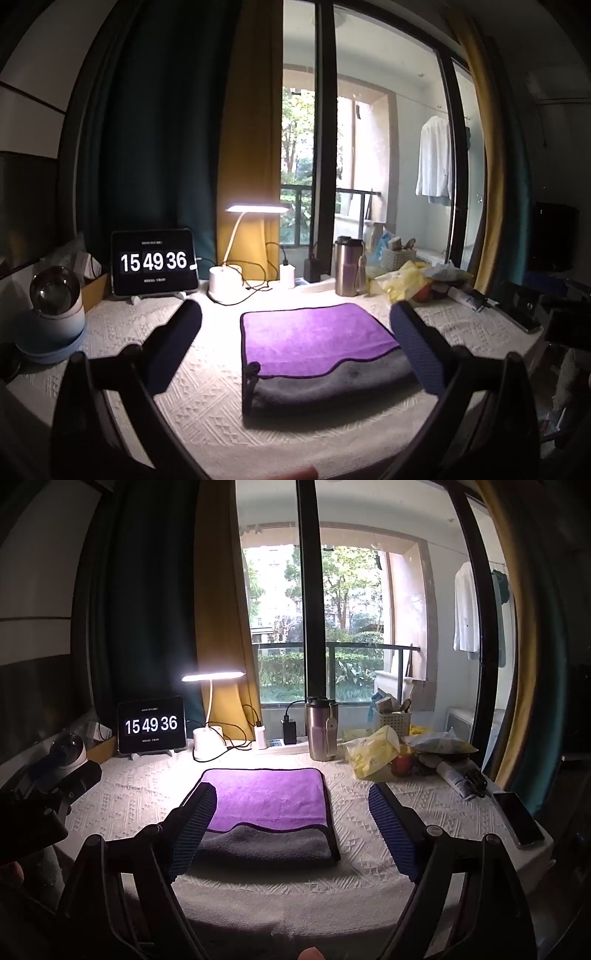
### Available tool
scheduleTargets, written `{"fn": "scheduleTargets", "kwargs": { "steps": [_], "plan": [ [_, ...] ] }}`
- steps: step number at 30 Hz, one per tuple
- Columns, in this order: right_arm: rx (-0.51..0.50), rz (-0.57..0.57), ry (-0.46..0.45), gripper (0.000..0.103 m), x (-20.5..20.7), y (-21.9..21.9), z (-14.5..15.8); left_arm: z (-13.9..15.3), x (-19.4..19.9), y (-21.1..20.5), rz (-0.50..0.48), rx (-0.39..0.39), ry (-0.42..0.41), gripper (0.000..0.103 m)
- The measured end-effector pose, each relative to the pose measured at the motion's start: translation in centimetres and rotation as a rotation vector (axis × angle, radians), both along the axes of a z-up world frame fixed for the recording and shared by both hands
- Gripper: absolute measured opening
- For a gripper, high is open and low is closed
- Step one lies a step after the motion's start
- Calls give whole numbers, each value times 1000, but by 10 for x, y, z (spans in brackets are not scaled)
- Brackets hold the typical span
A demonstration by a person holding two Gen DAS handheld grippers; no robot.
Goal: Fold towel
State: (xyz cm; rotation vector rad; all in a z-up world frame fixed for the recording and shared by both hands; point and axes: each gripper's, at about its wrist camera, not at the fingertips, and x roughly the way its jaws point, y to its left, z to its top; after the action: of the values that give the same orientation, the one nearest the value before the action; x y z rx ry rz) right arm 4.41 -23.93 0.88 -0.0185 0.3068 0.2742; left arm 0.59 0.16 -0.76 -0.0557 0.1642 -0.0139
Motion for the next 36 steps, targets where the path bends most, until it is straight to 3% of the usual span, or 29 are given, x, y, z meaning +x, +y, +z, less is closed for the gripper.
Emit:
{"fn": "scheduleTargets", "kwargs": {
  "steps": [36],
  "plan": [
    [2,7,15,87,2,3,-7,-1,-2,-4,-8,-5,5,102]
  ]
}}
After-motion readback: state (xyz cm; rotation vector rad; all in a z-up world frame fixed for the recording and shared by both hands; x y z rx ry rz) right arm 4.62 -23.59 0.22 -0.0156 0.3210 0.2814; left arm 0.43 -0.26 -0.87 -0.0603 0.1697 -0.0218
